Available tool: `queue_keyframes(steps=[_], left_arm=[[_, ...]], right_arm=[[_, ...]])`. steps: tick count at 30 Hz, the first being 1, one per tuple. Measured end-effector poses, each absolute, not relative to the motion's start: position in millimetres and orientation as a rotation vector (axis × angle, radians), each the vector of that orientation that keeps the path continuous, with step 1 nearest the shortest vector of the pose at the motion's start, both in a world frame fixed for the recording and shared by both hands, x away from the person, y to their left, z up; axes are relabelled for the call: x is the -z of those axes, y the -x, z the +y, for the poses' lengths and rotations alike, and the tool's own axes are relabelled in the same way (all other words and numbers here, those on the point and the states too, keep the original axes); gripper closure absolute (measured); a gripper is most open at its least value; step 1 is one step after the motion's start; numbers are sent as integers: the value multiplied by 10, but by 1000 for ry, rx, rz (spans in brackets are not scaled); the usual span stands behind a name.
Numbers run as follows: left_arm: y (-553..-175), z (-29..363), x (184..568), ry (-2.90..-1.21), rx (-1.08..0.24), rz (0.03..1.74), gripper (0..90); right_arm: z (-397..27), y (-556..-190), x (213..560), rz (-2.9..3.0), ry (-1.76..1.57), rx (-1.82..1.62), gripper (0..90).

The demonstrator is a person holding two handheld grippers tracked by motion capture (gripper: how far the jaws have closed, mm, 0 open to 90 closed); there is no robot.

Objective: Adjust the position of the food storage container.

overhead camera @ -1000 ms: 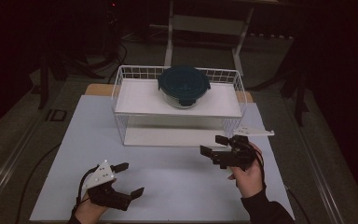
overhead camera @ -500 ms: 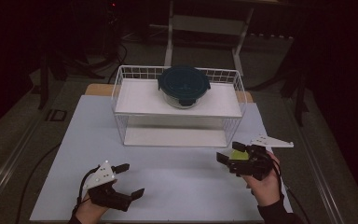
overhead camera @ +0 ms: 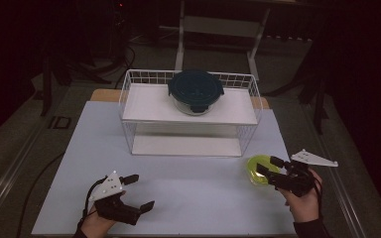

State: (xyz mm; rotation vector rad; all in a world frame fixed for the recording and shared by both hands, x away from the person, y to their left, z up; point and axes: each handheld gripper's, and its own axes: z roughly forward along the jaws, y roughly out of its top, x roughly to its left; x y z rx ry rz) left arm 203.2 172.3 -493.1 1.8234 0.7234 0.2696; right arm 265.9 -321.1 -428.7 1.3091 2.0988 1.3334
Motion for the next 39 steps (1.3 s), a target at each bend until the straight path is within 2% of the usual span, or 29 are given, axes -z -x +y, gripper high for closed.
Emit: queue_keyframes(steps=[4, 8, 9, 12, 16, 17, 23, 39], left_arm=[[-2033, 1718, 4931, -1827, -268, 718, 7], [-2032, 1716, 4930, -1827, -267, 718, 7], [-2032, 1716, 4930, -1827, -267, 718, 7], [-2035, 1709, 4934, -1826, -264, 720, 7], [-2033, 1704, 4931, -1827, -262, 717, 7], [-2032, 1703, 4931, -1828, -262, 717, 7], [-2037, 1697, 4936, -1834, -262, 713, 7], [-2037, 1699, 4933, -1826, -267, 712, 7]], right_arm=[[-3374, -2645, 4335, 2075, -1357, -1285, 414], [-3522, -2629, 4411, 2051, -1406, -1249, 549], [-3522, -2629, 4411, 2051, -1406, -1249, 549], [-3638, -2623, 4488, 2047, -1438, -1215, 663], [-3722, -2630, 4547, 2031, -1470, -1186, 716], [-3772, -2639, 4588, 2026, -1490, -1168, 762], [-3889, -2678, 4745, 2025, -1561, -1109, 884], [-3865, -2830, 5173, 2110, -1632, -1028, 898]])
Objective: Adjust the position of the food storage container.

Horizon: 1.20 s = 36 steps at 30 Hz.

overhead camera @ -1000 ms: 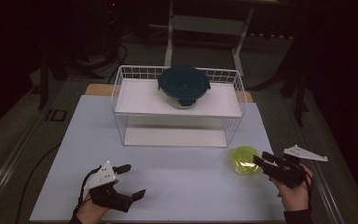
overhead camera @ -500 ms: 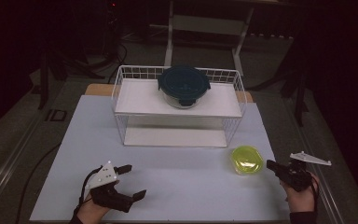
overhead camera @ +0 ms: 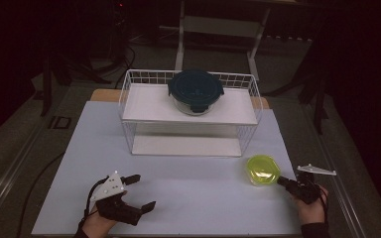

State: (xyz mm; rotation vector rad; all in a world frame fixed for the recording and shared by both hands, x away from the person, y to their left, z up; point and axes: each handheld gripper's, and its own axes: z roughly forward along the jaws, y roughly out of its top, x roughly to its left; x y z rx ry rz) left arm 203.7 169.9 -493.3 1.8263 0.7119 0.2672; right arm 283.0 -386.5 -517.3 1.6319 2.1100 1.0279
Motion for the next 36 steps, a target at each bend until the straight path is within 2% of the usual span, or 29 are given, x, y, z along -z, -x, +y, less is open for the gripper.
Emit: queue_keyframes(steps=[10, 20, 36], left_arm=[[-2036, 1701, 4935, -1827, -266, 713, 7], [-2033, 1707, 4931, -1823, -263, 706, 7], [-2035, 1701, 4934, -1828, -262, 709, 7]], right_arm=[[-3731, -2837, 5226, 2168, -1600, -1030, 899], [-3785, -2960, 5219, 2138, -1593, -1006, 899], [-3557, -2966, 5207, 2219, -1522, -1064, 899]])
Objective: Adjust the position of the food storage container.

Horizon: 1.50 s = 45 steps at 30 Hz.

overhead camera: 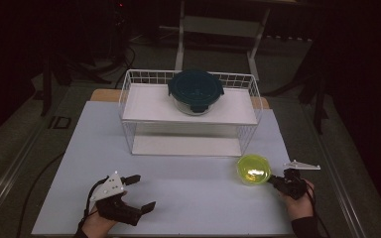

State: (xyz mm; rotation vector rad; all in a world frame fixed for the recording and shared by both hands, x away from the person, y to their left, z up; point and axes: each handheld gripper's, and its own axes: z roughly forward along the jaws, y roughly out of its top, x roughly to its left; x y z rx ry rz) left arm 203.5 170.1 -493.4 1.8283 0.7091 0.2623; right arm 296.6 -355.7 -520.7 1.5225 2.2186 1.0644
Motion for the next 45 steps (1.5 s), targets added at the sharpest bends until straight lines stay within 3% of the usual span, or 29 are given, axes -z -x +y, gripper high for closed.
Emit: queue_keyframes(steps=[45], left_arm=[[-2038, 1713, 4943, -1828, -257, 712, 7]], right_arm=[[-3270, -3226, 5260, 2319, -1493, -1064, 900]])
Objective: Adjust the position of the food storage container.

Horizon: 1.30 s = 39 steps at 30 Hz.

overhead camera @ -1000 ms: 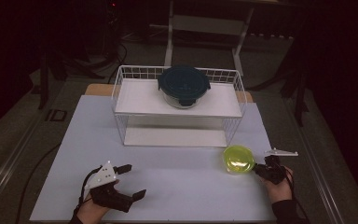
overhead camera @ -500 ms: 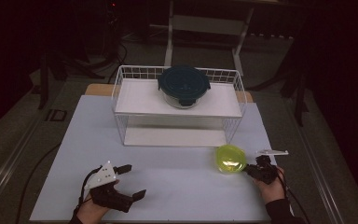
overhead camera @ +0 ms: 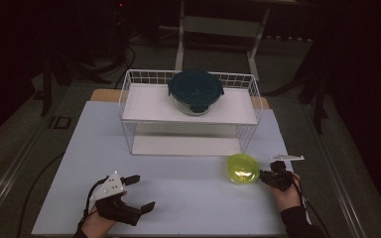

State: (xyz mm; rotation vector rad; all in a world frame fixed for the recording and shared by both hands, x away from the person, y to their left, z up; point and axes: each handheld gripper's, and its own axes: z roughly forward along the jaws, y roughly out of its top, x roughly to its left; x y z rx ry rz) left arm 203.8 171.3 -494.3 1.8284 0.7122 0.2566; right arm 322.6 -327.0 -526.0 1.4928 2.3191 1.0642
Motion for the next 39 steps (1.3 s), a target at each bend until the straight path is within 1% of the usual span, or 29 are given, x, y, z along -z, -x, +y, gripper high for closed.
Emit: queue_keyframes(steps=[11, 22, 28, 39], left_arm=[[-2036, 1710, 4940, -1828, -257, 709, 7], [-2028, 1714, 4930, -1827, -261, 706, 7], [-2024, 1712, 4930, -1828, -259, 705, 7], [-2023, 1719, 4928, -1824, -258, 705, 7]], right_arm=[[-3044, -3259, 5258, 2383, -1436, -1085, 900], [-2716, -3253, 5257, 2467, -1373, -1111, 900], [-2467, -3239, 5266, 2528, -1321, -1126, 900], [-2194, -3255, 5289, 2581, -1267, -1140, 900]])
